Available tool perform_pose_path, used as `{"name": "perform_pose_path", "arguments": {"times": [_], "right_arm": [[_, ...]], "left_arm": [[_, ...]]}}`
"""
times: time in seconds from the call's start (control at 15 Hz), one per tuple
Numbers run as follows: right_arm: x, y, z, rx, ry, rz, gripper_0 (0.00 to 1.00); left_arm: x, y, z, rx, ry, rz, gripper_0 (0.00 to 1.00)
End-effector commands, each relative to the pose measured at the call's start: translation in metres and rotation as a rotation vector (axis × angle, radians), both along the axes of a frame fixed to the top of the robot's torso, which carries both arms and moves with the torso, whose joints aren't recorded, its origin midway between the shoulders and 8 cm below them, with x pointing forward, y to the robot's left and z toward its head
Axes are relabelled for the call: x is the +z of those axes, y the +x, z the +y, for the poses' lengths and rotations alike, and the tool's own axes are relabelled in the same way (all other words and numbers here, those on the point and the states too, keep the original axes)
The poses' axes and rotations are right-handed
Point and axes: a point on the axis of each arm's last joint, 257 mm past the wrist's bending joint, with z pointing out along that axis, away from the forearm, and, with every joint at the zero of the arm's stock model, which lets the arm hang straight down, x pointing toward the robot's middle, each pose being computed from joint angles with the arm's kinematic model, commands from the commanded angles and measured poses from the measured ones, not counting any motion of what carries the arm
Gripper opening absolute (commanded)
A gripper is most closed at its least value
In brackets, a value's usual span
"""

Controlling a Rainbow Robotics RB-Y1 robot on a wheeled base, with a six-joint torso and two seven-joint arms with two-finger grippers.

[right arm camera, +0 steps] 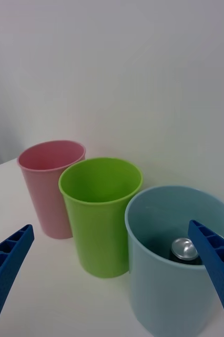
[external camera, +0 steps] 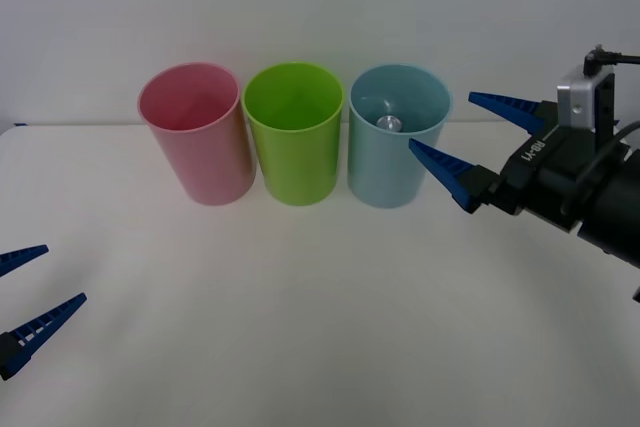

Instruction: Put cans in the blue bin and PET bottles in the pink bin and trash in the green bin.

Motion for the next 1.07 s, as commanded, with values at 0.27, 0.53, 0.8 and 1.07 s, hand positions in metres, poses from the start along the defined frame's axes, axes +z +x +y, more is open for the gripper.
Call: {"name": "perform_pose_path", "arguments": {"times": [0.27,0.53,0.8,1.07], "right_arm": [[-0.066,-0.049,-0.036,0.043,-0.088,0.053,1.00],[-0.113,-0.070,-0.056,0.120,-0.114,0.106,1.00],[-0.153,-0.090,-0.077,0.163,-0.134,0.126,1.00],[-0.185,-0.118,-0.097,0.167,-0.179,0.130,1.00]], "left_arm": [[0.000,0.000,0.000,0.000,0.000,0.000,1.00],[0.000,0.000,0.000,0.000,0.000,0.000,1.00],[0.000,0.000,0.000,0.000,0.000,0.000,1.00],[0.000,0.000,0.000,0.000,0.000,0.000,1.00]]}}
